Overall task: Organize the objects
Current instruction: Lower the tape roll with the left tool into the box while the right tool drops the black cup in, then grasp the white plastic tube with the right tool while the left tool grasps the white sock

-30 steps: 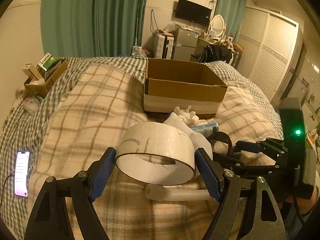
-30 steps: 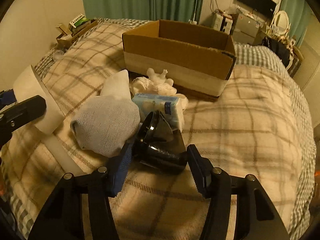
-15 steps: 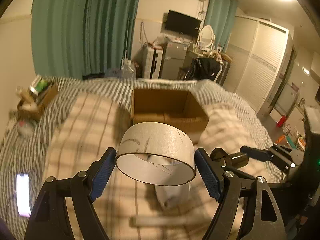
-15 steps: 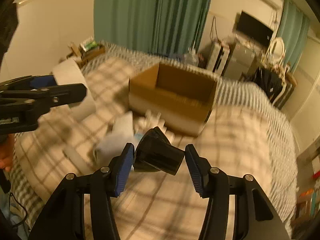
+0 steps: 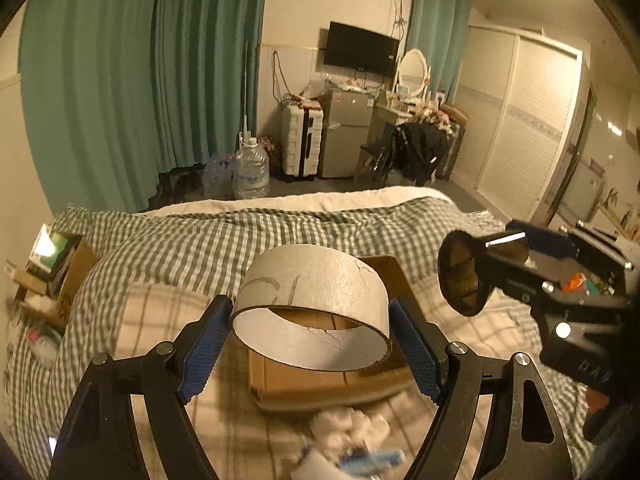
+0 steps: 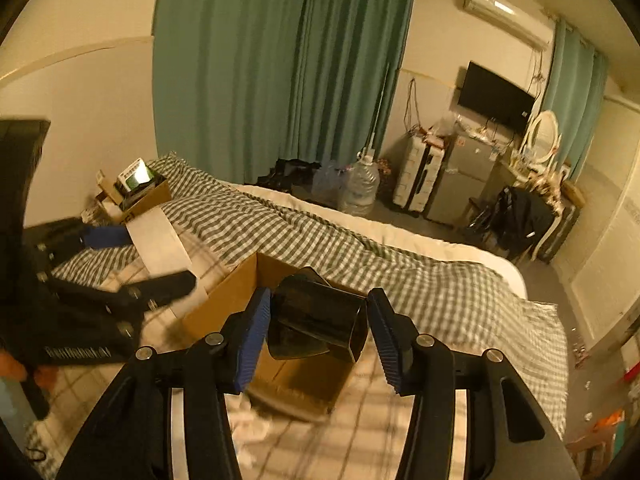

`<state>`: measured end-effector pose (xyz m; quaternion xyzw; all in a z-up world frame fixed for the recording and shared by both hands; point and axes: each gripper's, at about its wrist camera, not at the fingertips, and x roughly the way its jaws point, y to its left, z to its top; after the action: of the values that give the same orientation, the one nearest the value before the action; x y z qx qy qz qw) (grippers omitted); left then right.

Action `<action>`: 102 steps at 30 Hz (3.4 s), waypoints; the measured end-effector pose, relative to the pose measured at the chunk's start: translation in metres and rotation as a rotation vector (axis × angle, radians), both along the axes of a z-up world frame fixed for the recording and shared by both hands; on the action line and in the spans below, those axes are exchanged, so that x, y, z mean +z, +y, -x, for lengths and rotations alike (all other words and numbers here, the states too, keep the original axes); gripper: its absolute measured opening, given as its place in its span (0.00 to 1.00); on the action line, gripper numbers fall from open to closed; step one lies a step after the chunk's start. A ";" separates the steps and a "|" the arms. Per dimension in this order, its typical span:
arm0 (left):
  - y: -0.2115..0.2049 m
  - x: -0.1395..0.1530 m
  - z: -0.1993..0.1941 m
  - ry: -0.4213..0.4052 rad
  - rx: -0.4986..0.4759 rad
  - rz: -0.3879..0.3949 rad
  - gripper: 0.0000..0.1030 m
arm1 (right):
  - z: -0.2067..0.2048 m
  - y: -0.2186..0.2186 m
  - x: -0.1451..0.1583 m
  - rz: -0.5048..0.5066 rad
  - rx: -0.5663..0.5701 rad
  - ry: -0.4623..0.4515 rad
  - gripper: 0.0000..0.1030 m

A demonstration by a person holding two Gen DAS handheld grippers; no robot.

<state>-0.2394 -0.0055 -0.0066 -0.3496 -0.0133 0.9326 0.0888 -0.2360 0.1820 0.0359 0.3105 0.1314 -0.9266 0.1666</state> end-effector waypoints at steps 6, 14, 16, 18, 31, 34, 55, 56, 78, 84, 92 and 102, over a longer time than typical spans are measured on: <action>0.000 -0.058 0.056 -0.084 -0.012 0.012 0.80 | 0.072 -0.001 -0.042 0.033 0.001 -0.088 0.48; -0.002 -0.107 0.086 -0.128 -0.067 -0.029 0.81 | 0.111 0.005 -0.109 0.071 -0.014 -0.174 0.48; -0.001 -0.106 0.088 -0.124 -0.080 -0.018 0.85 | 0.111 0.008 -0.108 0.089 -0.018 -0.151 0.50; -0.002 -0.100 0.086 -0.113 -0.063 0.005 0.94 | 0.108 0.011 -0.098 0.098 -0.035 -0.117 0.63; -0.024 -0.005 -0.024 0.000 0.035 0.111 0.98 | -0.022 0.032 0.028 0.029 -0.063 0.046 0.71; -0.033 0.002 -0.059 -0.003 0.057 0.122 0.98 | -0.064 0.031 0.042 0.011 -0.059 0.067 0.71; -0.054 -0.107 -0.236 -0.034 0.242 0.116 0.98 | -0.189 -0.034 -0.158 0.003 0.138 -0.284 0.73; -0.055 -0.110 -0.237 -0.040 0.244 0.124 0.98 | -0.187 -0.041 -0.170 -0.021 0.159 -0.321 0.73; -0.037 -0.111 -0.222 -0.054 0.205 0.046 0.98 | -0.189 0.024 -0.107 -0.033 0.016 -0.144 0.16; 0.000 -0.121 -0.193 -0.100 0.155 0.011 0.98 | -0.172 0.070 -0.103 0.002 -0.103 -0.123 0.16; 0.063 -0.137 -0.146 -0.148 0.045 0.050 0.98 | -0.150 0.108 -0.137 0.042 -0.172 -0.171 0.16; 0.098 -0.179 -0.099 -0.229 -0.034 0.120 0.80 | -0.128 0.121 -0.152 0.070 -0.157 -0.189 0.16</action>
<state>-0.1406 0.0928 -0.1855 -0.4586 0.0382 0.8841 0.0817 -0.1077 0.3033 -0.1165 0.3996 0.0582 -0.9074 0.1161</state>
